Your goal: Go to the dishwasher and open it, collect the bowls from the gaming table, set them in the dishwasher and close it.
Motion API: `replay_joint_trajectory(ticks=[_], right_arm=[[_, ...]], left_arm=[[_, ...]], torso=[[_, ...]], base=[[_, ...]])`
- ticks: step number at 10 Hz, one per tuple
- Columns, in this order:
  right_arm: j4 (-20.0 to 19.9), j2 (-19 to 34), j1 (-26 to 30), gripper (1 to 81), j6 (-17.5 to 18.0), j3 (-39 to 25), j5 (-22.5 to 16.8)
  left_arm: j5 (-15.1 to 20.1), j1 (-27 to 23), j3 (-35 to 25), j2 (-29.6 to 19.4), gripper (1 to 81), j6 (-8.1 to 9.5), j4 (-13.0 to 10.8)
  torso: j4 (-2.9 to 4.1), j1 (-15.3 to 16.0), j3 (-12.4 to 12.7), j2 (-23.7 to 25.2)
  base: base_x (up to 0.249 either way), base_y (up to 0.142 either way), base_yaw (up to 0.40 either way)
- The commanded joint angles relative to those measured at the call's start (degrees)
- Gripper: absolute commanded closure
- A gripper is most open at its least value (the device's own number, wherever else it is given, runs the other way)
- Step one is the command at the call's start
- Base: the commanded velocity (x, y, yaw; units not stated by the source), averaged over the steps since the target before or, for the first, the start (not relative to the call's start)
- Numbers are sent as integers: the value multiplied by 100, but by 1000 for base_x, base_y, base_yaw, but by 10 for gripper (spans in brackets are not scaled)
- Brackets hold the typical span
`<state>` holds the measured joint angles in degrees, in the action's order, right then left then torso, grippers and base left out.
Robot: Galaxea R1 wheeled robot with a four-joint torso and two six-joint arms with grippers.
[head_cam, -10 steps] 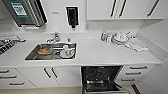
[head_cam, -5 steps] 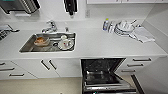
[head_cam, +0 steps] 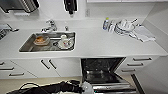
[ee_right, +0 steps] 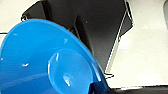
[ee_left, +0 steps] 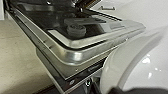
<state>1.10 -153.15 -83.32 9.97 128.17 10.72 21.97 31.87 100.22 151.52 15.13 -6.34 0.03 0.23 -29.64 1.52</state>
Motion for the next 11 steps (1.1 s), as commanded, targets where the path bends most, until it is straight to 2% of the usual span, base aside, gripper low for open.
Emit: replay_joint_trajectory(ticks=[1,5,7,11], right_arm=[[48,124,-49,811,5,-101,-412],[40,107,-40,811,5,-66,-421],[40,89,-32,811,5,-48,-421],[40,71,-40,811,5,-30,-421]], left_arm=[[686,-835,522,604,811,139,115],[730,-1195,1315,1802,811,148,115],[739,-1380,1501,2261,811,148,142],[783,-1565,1519,2708,811,157,151]], torso=[[0,0,0,0],[0,2,-5,-2],[0,2,-7,-2],[0,2,-9,-5]], base=[[0,0,0],[0,0,0],[0,0,0],[0,0,0]])
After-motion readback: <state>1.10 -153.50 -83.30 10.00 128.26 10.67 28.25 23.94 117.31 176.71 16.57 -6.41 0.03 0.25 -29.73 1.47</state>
